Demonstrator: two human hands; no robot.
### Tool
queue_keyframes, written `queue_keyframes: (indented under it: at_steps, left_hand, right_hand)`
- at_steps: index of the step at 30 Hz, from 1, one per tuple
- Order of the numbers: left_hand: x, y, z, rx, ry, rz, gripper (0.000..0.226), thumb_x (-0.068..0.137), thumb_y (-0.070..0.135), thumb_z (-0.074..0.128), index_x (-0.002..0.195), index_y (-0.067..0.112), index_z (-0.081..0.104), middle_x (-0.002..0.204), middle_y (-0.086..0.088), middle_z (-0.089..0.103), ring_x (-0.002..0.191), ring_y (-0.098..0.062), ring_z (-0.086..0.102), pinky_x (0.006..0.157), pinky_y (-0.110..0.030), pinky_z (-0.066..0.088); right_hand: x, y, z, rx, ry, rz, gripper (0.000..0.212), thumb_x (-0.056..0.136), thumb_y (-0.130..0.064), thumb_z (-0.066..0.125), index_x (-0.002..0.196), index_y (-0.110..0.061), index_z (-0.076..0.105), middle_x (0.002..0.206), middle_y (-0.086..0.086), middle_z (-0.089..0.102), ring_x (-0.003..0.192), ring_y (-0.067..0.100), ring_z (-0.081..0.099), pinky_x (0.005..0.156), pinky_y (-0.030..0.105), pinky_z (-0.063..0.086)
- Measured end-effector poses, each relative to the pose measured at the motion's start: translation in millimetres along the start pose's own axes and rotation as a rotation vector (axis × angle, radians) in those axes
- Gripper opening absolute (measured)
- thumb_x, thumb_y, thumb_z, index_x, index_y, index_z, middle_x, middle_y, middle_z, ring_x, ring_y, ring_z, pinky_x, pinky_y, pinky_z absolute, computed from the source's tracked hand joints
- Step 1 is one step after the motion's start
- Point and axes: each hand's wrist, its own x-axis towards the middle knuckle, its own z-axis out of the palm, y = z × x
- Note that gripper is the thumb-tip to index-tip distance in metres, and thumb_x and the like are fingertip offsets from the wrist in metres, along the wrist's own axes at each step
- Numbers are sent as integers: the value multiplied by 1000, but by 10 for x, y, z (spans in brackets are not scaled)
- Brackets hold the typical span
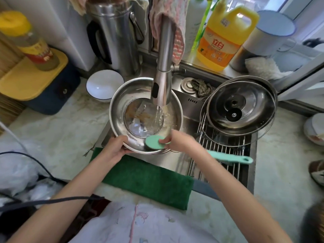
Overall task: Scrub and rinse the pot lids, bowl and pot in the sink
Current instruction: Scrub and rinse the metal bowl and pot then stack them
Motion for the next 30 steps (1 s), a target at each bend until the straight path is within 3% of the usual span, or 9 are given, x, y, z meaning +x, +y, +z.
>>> queue_keyframes:
  at_steps: [4,9,13,16,19,21,23,26,30]
  left_hand:
    - [-59,39,-46,52,-80,-3,34,82,-17,31,95,4,54,76,-11,67,69,-24,66,48,-38,57]
    - [-129,85,-3,123,-205,-107,33,83,-16,29,90,-3,58,67,-12,70,66,-23,66,49,-36,57]
    - [-172,93,64,203,-275,-113,29,84,-17,34,91,-6,60,74,-16,69,61,-21,69,51,-35,58]
    - [-166,56,77,104,-285,-164,33,84,-16,31,100,-4,57,80,-17,69,63,-23,70,51,-35,57]
    - [-167,22,34,26,-280,-193,34,84,-16,28,104,-5,54,77,-18,71,64,-25,71,50,-36,58]
    - [-180,16,9,42,-303,-173,34,84,-16,29,104,-4,54,78,-18,71,66,-28,71,51,-36,58]
    - [-191,32,-8,66,-326,-153,32,81,-15,37,104,-3,55,83,-18,71,69,-27,71,53,-36,58]
    - [-209,66,-28,105,-322,-127,47,60,-5,51,107,-5,55,93,-21,68,71,-26,71,55,-35,58]
    - [-177,69,-58,129,-303,-89,37,65,-7,51,102,-8,56,94,-23,66,72,-27,69,56,-37,59]
  right_hand:
    - [61,113,-275,-301,381,268,29,98,-15,44,123,-15,58,121,6,61,109,28,61,71,30,36]
    - [247,186,-292,-231,655,25,51,97,-10,39,145,-28,37,107,9,54,91,32,63,63,34,34]
    - [266,18,-162,-47,515,-343,46,96,-17,46,139,-35,47,99,8,61,85,31,62,67,40,47]
    - [98,-97,-54,-140,257,-548,42,95,-15,47,133,-32,55,71,1,57,59,21,52,55,37,43]
    - [8,0,-150,-205,59,-436,39,95,-24,51,128,-43,56,68,-3,54,58,20,47,55,34,37]
    - [-47,69,-244,-222,74,-373,39,93,-26,55,125,-47,57,78,-4,63,61,19,50,53,31,36]
    - [-121,99,-313,-270,171,-325,42,93,-24,54,127,-49,55,87,-4,66,64,17,53,52,28,37]
    - [-277,188,-376,-378,499,-187,48,93,-26,53,136,-45,44,97,-2,64,78,20,62,59,29,46]
    - [-469,526,-441,-23,782,113,63,85,-37,65,137,-22,33,100,3,65,87,28,65,64,33,47]
